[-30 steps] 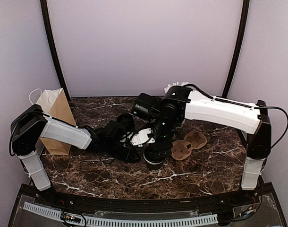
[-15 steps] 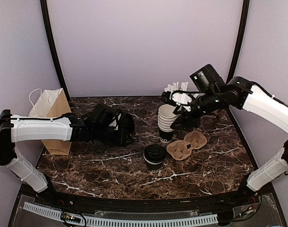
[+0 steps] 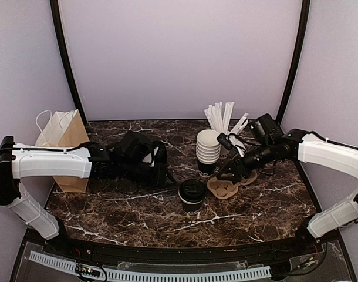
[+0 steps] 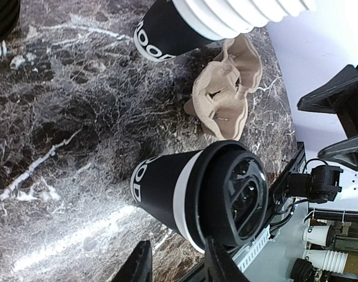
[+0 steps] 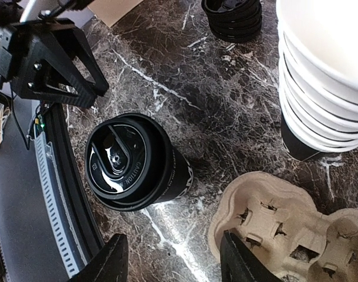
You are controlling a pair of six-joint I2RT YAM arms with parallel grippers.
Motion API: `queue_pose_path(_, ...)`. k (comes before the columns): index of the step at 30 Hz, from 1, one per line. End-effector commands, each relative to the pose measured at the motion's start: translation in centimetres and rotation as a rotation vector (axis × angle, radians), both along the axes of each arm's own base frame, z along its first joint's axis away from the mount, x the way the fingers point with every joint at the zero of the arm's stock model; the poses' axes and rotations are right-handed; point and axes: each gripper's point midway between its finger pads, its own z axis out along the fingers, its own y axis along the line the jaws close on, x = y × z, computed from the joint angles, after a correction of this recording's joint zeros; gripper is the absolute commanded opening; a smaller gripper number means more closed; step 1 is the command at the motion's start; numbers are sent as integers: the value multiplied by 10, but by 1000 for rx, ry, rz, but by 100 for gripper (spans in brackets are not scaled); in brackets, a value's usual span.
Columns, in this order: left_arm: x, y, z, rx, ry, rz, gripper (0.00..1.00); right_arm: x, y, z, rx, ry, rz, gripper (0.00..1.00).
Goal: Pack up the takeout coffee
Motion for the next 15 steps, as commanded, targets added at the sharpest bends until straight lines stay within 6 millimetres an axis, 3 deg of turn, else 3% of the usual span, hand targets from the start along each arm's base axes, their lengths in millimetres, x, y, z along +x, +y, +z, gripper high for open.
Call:
queue_pose_path(1,-8,-8,4,-33,51,-11,36,6,17,13,149,65,-4,55)
queue_pose_path(5,-15,-13,2,-48,66,-29,39,4,25,6,180,132,16,59)
queue_pose_path(15,-20,-23,-8,-79,93,-59,34,2,36,-12,181,234,48,49)
